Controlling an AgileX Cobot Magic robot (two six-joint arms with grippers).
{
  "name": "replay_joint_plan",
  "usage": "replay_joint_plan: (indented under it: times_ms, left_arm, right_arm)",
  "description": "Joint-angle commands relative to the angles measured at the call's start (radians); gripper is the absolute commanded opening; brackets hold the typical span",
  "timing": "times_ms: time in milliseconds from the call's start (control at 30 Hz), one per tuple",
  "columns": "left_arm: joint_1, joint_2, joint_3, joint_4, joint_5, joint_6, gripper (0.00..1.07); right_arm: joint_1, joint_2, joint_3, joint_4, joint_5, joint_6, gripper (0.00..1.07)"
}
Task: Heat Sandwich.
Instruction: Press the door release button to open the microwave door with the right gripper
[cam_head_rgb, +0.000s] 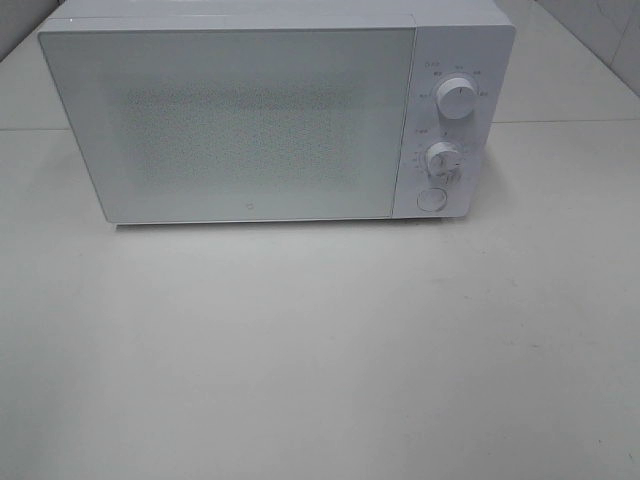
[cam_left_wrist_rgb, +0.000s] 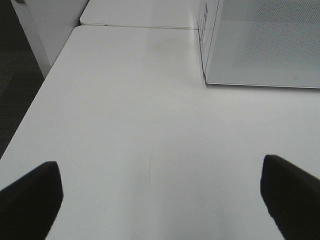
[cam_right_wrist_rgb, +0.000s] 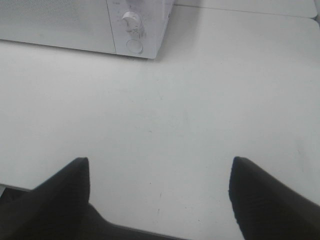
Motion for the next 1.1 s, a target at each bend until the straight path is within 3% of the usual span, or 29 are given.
replay_joint_plan:
  times_ms: [33,400,767,1100]
  left_arm:
    - [0.002,-0.029,0.003,-0.004,-0.001,0.002,1.01]
    - [0.002,-0.029,0.003,-0.004,-0.001,0.002,1.01]
    - [0.002,-0.025,0.003,-0.004,-0.001,0.002,1.01]
    - [0.002,-0.025,0.003,-0.004,-0.001,0.002,1.01]
  right_arm:
    - [-0.028,-0.032,0.016,-0.010,0.064,-0.012,0.75]
    - [-0.103,-0.135,0.173,-0.018,0.018,-0.012,0.75]
    - [-0.103,-0.135,0.226,-0.015,-0.179,-0.012,0.75]
    - [-0.103,-0.135,0.226,-0.013,-0.177,-0.015,0.75]
